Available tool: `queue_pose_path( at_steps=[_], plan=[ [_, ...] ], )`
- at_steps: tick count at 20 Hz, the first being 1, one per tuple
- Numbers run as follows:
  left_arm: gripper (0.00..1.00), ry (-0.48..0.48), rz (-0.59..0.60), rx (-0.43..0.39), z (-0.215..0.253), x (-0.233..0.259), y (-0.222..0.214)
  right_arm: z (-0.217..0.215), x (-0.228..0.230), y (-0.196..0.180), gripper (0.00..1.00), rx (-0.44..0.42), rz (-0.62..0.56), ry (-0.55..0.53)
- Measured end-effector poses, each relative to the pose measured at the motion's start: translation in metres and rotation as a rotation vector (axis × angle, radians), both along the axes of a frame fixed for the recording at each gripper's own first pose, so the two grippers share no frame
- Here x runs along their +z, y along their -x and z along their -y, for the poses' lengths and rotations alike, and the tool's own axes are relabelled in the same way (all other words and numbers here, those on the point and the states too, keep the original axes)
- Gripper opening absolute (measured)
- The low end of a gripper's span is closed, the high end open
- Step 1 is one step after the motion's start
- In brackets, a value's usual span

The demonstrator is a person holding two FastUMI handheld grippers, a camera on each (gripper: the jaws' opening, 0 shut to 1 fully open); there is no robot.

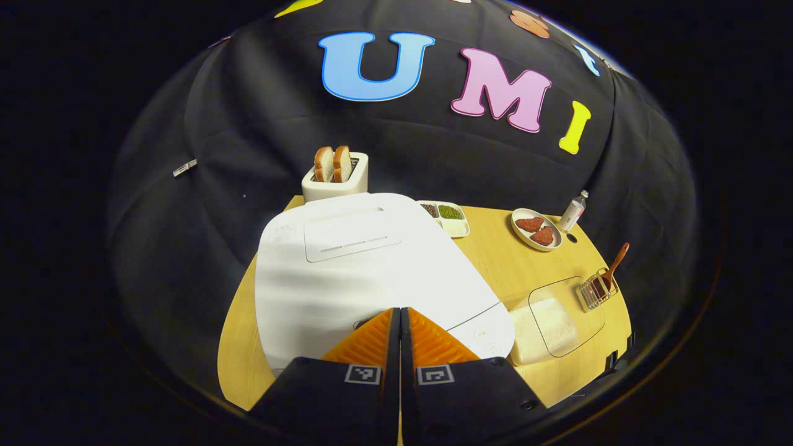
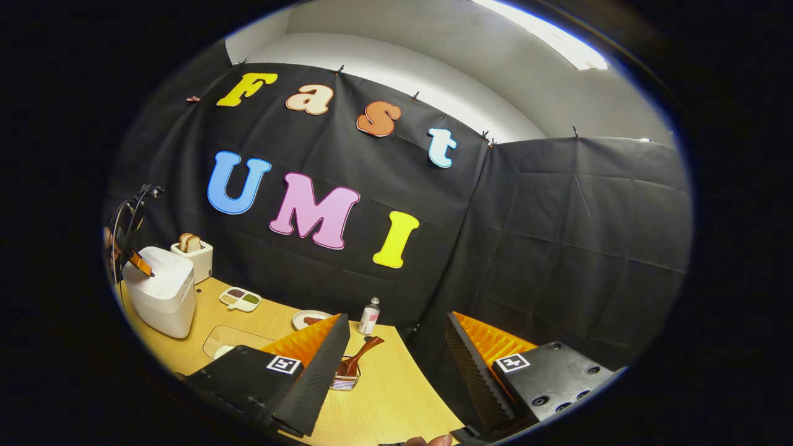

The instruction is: Close the left gripper, press the button to open the rice cooker; take a wooden spoon from the chopstick holder with the right hand, scoop a spoonful of rice and pour it into the rice cooker, then put the wooden spoon back into the chopstick holder.

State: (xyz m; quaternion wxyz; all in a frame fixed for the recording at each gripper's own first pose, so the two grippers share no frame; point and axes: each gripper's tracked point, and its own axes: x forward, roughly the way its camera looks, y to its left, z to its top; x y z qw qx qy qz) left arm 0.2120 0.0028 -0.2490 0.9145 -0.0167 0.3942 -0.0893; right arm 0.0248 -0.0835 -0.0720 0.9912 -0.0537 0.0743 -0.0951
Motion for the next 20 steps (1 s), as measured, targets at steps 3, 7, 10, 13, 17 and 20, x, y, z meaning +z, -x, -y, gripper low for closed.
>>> queue_pose_path(
  at_steps=[3,7,10,13,17,20],
  plan=[
    [0.08,0.014,-0.017,0.015,0.001,0.003,-0.003,-0.002,0.002,-0.002,0.98,0.005,0.006,0.006],
    [0.07,0.002,0.09,0.03,0.001,0.023,-0.01,-0.001,0.007,0.0,0.97,0.003,0.02,0.006],
    [0.07,0.002,0.223,0.078,-0.005,0.053,-0.015,-0.001,0.006,0.003,0.97,0.004,0.015,0.002],
    [0.07,0.018,0.361,0.104,-0.01,0.091,-0.021,-0.002,0.01,0.005,0.98,0.007,0.02,0.008],
    [0.08,-0.005,0.525,0.117,-0.018,0.142,-0.019,-0.004,0.017,0.009,0.98,0.013,0.033,0.007],
    [0.09,-0.025,0.585,0.09,-0.017,0.162,-0.012,-0.008,0.02,0.014,0.97,0.019,0.038,0.007]
  ],
)
